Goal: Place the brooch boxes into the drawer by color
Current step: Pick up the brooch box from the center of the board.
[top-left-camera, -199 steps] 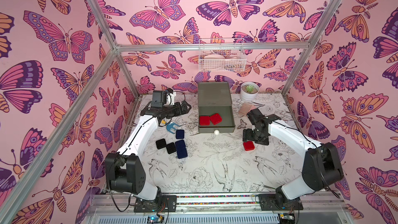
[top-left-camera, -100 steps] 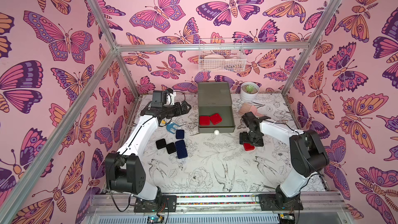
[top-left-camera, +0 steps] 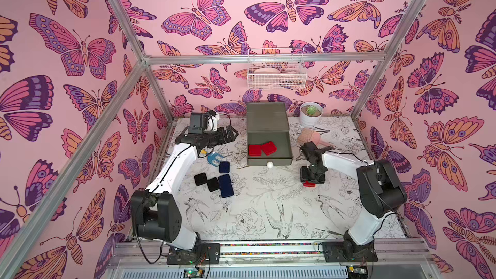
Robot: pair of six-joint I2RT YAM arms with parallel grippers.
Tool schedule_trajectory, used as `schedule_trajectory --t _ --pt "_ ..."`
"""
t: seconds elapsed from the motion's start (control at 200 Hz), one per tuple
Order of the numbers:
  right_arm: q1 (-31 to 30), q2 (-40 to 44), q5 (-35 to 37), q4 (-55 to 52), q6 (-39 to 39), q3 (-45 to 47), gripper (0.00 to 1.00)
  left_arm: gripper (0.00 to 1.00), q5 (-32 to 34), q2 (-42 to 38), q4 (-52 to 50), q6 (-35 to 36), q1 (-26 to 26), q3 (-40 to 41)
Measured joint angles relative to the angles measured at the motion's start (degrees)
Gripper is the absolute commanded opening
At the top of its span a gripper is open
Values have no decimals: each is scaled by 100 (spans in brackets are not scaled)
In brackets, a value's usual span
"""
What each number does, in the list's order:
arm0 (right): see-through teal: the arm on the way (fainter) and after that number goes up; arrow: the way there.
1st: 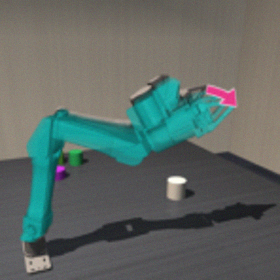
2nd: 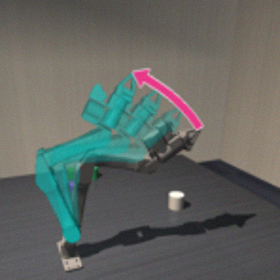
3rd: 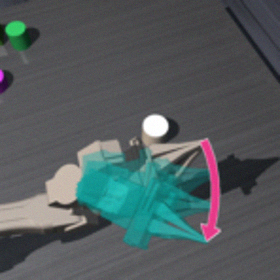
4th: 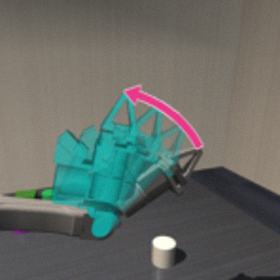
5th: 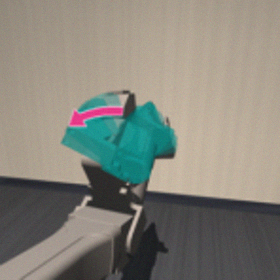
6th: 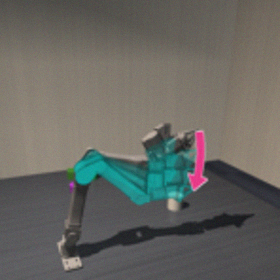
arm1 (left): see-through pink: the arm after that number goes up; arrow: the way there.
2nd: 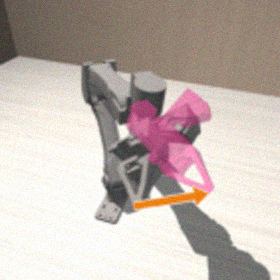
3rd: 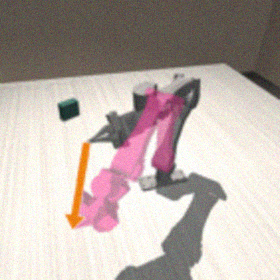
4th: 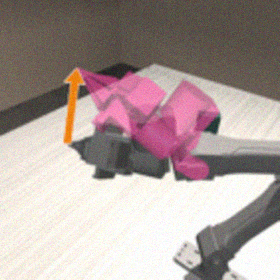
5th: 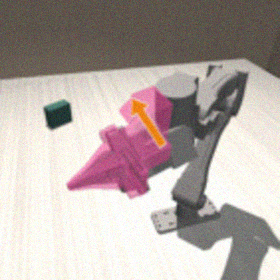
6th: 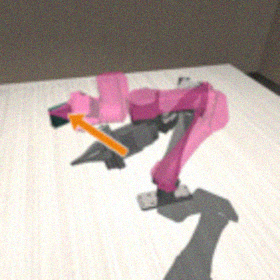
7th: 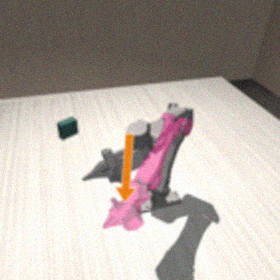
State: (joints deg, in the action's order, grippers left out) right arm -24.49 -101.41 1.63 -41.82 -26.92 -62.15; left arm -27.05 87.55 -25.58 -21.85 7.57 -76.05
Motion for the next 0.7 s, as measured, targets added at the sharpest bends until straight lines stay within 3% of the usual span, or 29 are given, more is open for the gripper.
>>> schedule_trajectory --t 0.19,0.506,0.701 --pt "0 341 170 -444 26 -409 58 100 -2 0 0 0 0 0" --pt "-20 1294 459 -846 247 -2522 59 100 0 0 0 0 0 0" --pt "-393 1346 221 -848 450 -3274 57 100 2 0 0 0 0 0"
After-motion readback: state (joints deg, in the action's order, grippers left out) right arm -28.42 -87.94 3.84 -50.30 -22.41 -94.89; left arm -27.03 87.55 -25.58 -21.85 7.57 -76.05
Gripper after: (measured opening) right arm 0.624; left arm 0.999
